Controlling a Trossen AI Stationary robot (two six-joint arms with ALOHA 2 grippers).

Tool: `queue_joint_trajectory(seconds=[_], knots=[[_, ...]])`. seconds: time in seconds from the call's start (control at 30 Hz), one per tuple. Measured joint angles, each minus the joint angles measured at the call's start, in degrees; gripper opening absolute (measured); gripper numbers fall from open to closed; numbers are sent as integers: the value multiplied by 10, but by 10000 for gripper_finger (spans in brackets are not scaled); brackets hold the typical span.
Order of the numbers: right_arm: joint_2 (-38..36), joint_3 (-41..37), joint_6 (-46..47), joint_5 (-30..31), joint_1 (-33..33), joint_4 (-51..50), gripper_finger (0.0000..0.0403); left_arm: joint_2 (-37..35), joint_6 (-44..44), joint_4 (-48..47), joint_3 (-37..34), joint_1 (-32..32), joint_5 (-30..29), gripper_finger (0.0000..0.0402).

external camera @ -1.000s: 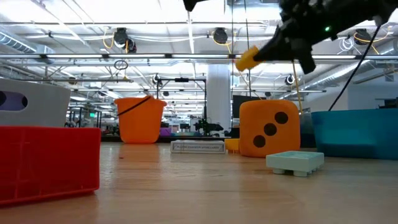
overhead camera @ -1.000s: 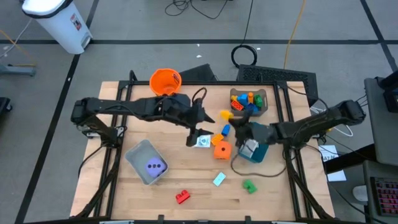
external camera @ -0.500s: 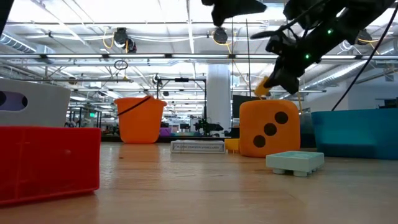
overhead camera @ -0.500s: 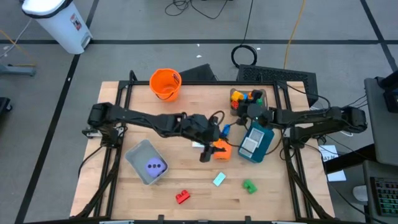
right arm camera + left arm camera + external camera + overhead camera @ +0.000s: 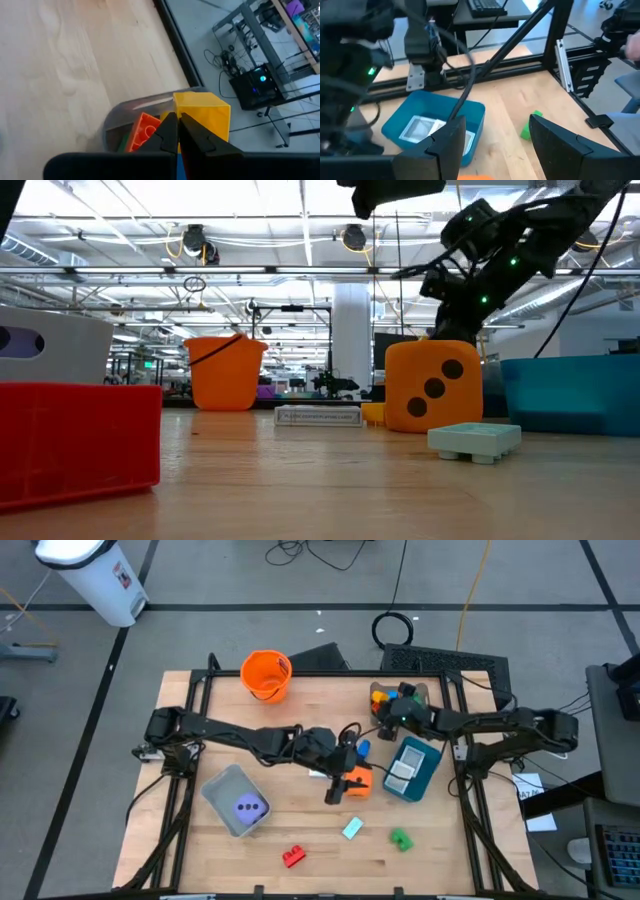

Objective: Pick & Place Toys
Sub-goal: Put the yellow game piece into the black bin, then put the orange dice into the gray bin

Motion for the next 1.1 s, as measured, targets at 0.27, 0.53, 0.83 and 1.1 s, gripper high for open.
queue_joint_trajectory(seconds=[0.27, 0.53, 0.83, 1.1], knots=[[39, 0, 11, -2, -25, 13, 0, -1, 11, 0, 0, 0, 0, 228], [35, 0, 37, -2, -18, 15, 38, -1, 14, 0, 0, 0, 0, 228], [24, 0, 38, 3, 0, 16, 117, -1, 15, 0, 0, 0, 0, 228], [-61, 0, 34, 1, 71, 26, 146, -1, 64, -6, 0, -15, -19, 227]])
